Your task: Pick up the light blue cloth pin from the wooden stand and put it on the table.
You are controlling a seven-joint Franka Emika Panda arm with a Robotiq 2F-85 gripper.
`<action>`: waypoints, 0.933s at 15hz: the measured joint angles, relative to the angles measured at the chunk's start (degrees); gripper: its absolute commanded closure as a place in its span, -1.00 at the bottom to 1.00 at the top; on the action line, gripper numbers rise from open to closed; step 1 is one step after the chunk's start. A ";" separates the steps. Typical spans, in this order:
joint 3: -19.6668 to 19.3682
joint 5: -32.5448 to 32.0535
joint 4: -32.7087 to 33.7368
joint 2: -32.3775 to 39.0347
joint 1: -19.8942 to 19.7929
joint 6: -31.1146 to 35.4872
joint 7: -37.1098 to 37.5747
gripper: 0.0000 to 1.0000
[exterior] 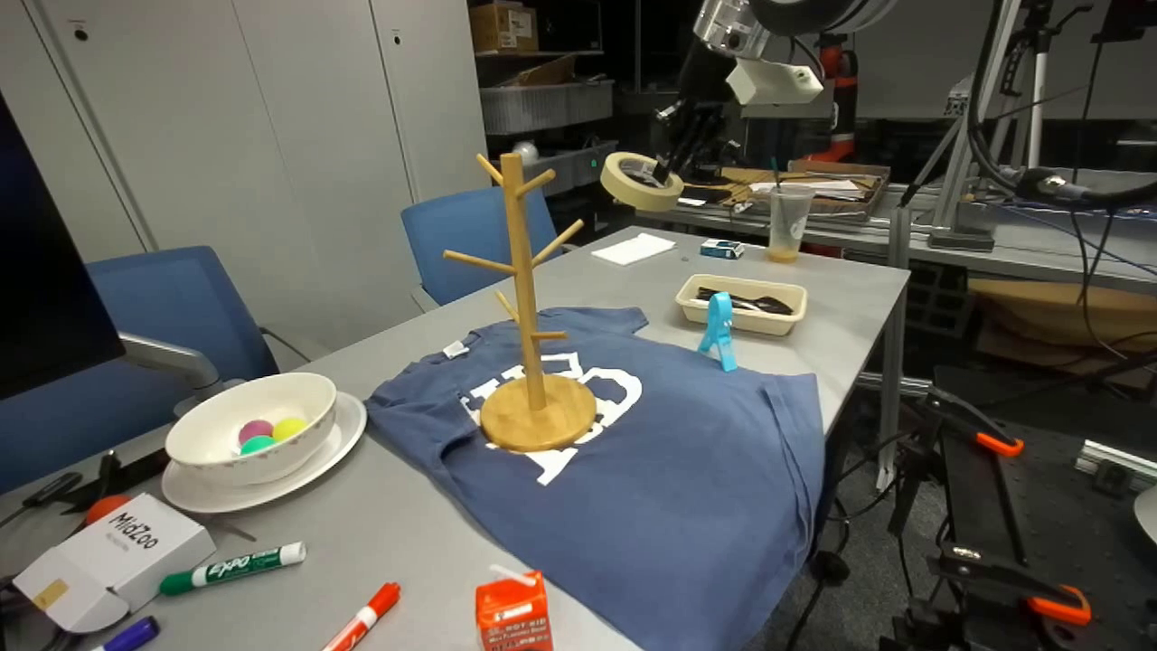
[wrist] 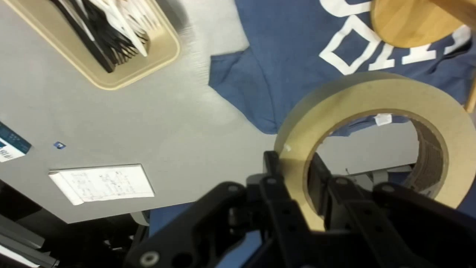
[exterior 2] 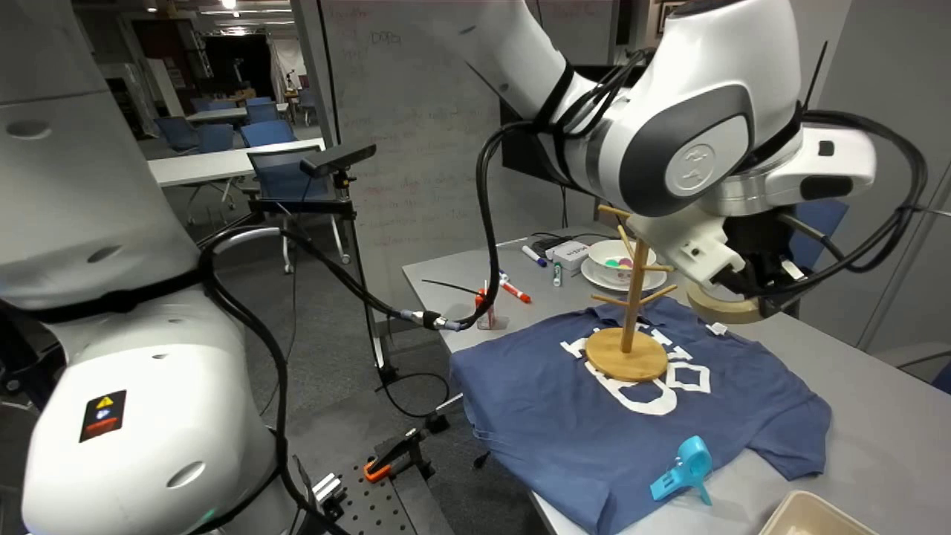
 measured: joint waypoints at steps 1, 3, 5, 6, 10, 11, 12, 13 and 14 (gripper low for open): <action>0.93 3.12 -0.35 -0.18 0.03 0.70 -1.32 0.89; 1.69 9.25 -0.66 0.10 1.24 1.68 -4.32 0.89; 2.11 15.16 -0.63 1.01 2.64 2.27 -7.48 0.89; 2.35 18.08 -0.55 1.57 3.26 2.31 -9.17 0.89; 3.46 27.12 0.29 3.92 4.46 2.31 -15.35 0.89; 3.75 28.90 0.61 4.41 4.54 2.31 -16.76 0.89; 4.06 30.51 0.95 4.86 4.56 2.30 -18.09 0.89; 4.36 32.11 1.25 5.31 4.56 2.29 -19.38 0.89; 4.64 33.61 1.59 5.80 4.56 2.26 -20.60 0.89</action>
